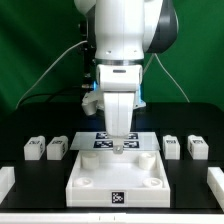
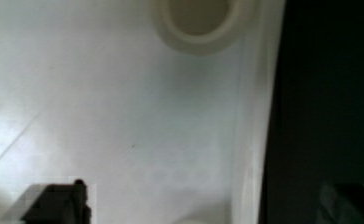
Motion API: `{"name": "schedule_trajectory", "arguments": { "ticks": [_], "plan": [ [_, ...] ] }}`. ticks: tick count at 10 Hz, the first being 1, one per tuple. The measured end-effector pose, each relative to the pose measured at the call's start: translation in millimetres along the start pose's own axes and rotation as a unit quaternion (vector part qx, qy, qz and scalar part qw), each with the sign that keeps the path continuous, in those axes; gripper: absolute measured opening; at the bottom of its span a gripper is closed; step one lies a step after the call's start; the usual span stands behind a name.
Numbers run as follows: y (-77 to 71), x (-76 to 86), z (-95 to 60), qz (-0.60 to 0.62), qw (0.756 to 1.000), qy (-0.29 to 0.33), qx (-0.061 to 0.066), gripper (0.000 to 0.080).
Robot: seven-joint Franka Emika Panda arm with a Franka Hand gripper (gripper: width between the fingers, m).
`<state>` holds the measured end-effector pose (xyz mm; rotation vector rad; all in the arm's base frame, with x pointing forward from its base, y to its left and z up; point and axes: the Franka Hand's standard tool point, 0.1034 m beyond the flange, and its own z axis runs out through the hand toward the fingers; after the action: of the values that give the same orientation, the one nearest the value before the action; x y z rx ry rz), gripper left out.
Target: Assemble one leg
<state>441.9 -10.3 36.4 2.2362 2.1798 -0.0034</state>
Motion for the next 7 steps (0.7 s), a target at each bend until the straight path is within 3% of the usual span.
{"name": "schedule_trajectory", "arguments": {
  "ticks": [3,6,7],
  "plan": [
    [-12.2,2.9,23.2,0.009,1.0,0.005,0.014,0.0649],
    [-12.2,2.6,23.4,0.016,1.0,0.004,0.014,0.0638],
    [-12.3,2.6,23.4,0.016,1.0,0.004,0.014,0.0468]
  ]
}}
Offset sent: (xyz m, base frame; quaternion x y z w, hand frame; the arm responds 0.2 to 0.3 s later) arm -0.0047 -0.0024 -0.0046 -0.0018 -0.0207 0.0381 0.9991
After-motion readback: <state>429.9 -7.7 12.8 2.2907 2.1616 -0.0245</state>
